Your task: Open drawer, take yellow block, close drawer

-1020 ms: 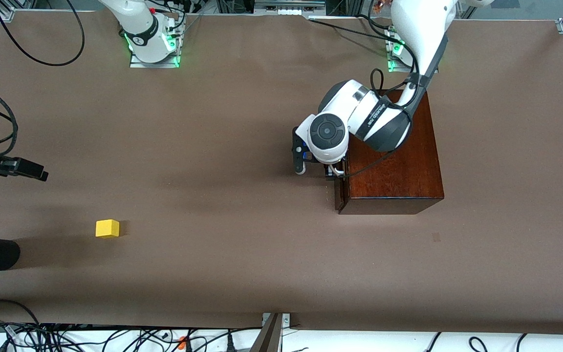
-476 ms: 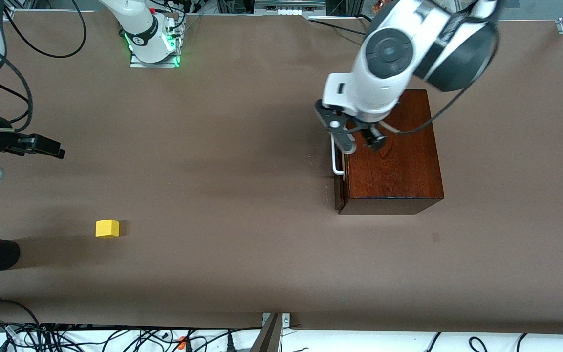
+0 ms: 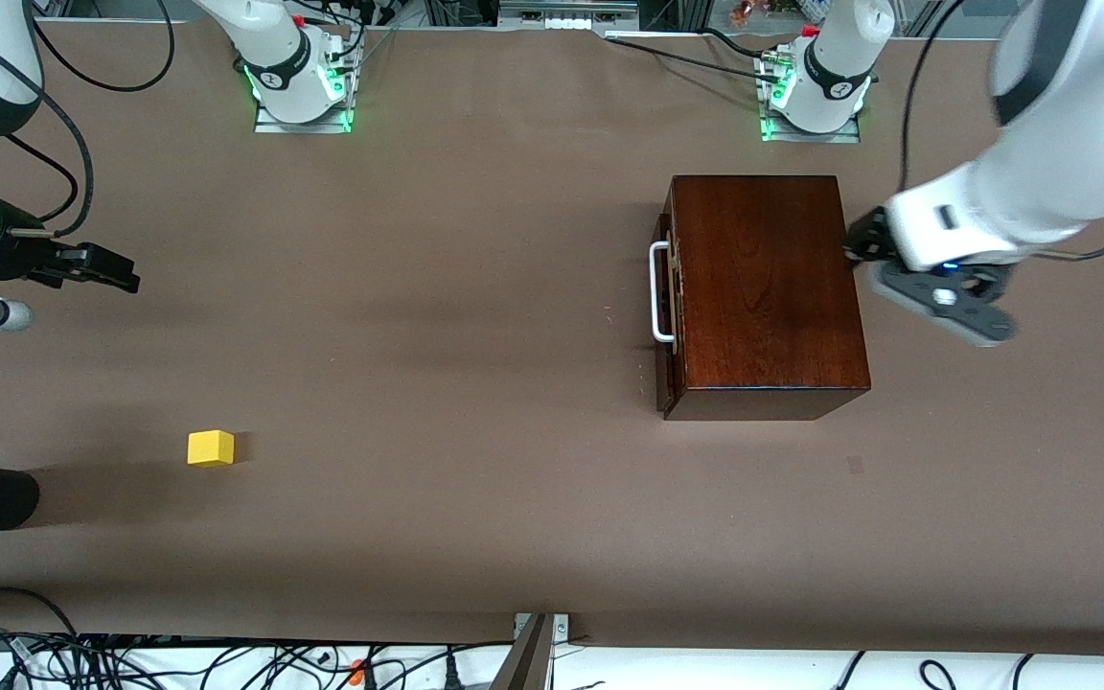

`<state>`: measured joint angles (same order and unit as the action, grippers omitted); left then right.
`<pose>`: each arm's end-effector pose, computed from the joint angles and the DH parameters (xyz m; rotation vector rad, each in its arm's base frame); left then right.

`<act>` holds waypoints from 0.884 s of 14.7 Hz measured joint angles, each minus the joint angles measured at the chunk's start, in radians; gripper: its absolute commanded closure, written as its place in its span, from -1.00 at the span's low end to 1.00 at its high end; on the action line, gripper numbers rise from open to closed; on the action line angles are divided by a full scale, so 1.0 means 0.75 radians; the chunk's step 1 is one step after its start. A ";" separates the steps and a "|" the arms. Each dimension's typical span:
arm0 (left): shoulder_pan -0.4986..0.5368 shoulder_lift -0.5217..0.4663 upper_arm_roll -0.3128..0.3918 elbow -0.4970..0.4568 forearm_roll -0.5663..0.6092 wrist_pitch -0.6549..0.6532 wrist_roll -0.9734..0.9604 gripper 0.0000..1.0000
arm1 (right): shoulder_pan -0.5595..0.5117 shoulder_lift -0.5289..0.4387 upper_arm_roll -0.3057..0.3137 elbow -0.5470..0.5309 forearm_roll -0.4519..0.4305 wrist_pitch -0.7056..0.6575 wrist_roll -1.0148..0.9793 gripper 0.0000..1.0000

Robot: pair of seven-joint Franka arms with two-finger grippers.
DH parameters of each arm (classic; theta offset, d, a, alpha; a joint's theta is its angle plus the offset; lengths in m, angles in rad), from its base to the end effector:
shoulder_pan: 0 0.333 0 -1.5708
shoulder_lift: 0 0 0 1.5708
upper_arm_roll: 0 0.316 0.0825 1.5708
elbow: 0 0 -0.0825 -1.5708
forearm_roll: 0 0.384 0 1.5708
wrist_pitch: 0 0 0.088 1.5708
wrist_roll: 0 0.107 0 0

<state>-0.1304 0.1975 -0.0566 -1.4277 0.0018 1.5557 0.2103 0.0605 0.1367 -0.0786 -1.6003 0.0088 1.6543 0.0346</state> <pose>0.6011 -0.1101 0.5755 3.0683 -0.6166 -0.1081 0.5959 -0.0073 0.5390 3.1352 -0.0839 -0.1291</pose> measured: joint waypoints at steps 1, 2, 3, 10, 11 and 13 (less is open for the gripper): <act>0.037 -0.036 0.001 -0.045 0.000 0.062 -0.110 -1.00 | 0.001 0.000 0.000 -0.001 -0.001 0.000 0.000 -1.00; 0.064 -0.082 0.001 -0.112 0.000 0.133 -0.237 -1.00 | 0.002 0.000 0.000 -0.002 -0.001 0.000 0.000 -1.00; 0.085 -0.132 0.001 -0.184 0.000 0.188 -0.339 -1.00 | 0.002 0.000 0.000 -0.003 -0.001 0.000 0.000 -1.00; 0.114 -0.290 0.019 -0.362 0.000 0.180 -0.438 -1.00 | 0.002 -0.014 -0.001 0.001 -0.001 0.011 0.000 -1.00; 0.115 -0.290 0.025 -0.363 0.000 0.176 -0.427 -1.00 | 0.002 -0.018 -0.002 0.005 -0.001 0.013 0.000 -1.00; 0.115 -0.290 0.026 -0.364 0.000 0.173 -0.425 -1.00 | 0.002 -0.023 -0.002 0.018 -0.001 0.015 0.000 -1.00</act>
<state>-0.0444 -0.0203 -0.0367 -1.7008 0.0017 1.6852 -0.1082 0.0619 0.1193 -0.0800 -1.5871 0.0079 1.6653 0.0345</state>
